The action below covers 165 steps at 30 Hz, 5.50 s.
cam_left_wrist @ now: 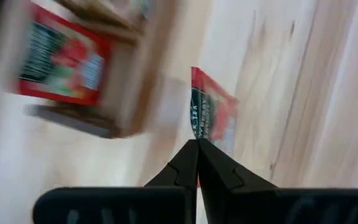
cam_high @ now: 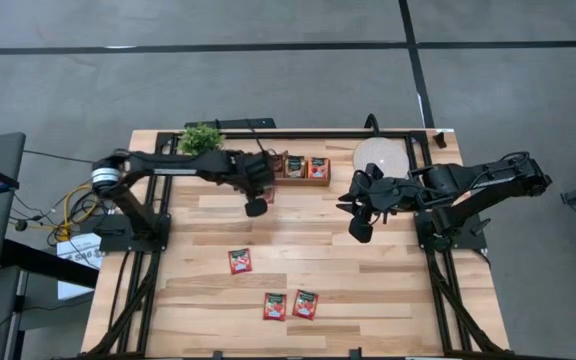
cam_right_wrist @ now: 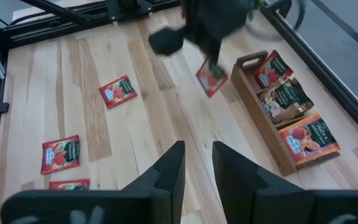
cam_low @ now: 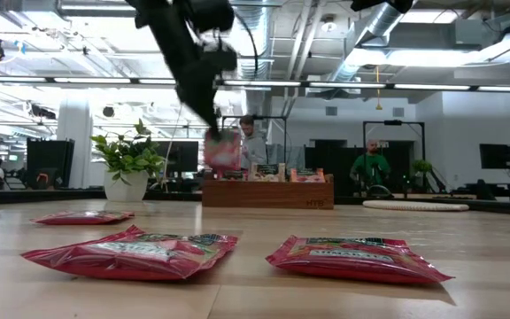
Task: Pick & Place Tea
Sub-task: Put the red tea bag into the left section of the wooden organizer, then put the left red tea bag into the left section of the wooden organizer
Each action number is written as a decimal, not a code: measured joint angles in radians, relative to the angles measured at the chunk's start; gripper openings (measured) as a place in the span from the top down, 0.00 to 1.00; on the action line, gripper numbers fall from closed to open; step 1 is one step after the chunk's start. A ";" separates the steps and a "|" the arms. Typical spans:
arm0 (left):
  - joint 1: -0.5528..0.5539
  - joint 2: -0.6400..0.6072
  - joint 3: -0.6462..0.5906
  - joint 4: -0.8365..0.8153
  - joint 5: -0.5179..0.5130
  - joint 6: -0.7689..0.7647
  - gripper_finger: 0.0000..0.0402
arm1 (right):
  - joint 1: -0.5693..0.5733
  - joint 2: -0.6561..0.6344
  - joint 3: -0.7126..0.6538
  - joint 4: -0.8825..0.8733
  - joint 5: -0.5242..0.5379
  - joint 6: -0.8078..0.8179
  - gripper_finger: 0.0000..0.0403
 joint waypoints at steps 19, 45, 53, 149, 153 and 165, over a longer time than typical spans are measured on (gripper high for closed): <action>0.037 0.047 0.001 0.252 -0.296 0.247 1.00 | 0.000 0.000 0.000 0.008 0.000 0.000 0.81; 0.148 0.105 0.001 0.308 -0.172 0.258 1.00 | 0.000 0.000 0.000 0.010 0.000 0.000 0.81; 0.154 0.100 0.001 0.308 -0.206 0.293 1.00 | 0.000 0.000 0.000 0.010 0.000 0.000 0.81; -0.295 -0.092 -0.293 -0.064 0.234 -0.541 0.70 | 0.006 0.000 0.000 0.030 -0.052 -0.105 0.81; -0.348 -0.092 -0.293 -0.018 0.220 -0.565 0.70 | 0.006 0.000 0.000 0.030 -0.054 -0.105 0.81; -0.408 -0.086 -0.293 0.016 0.112 -0.602 0.70 | 0.007 0.000 0.000 0.038 -0.055 -0.105 0.81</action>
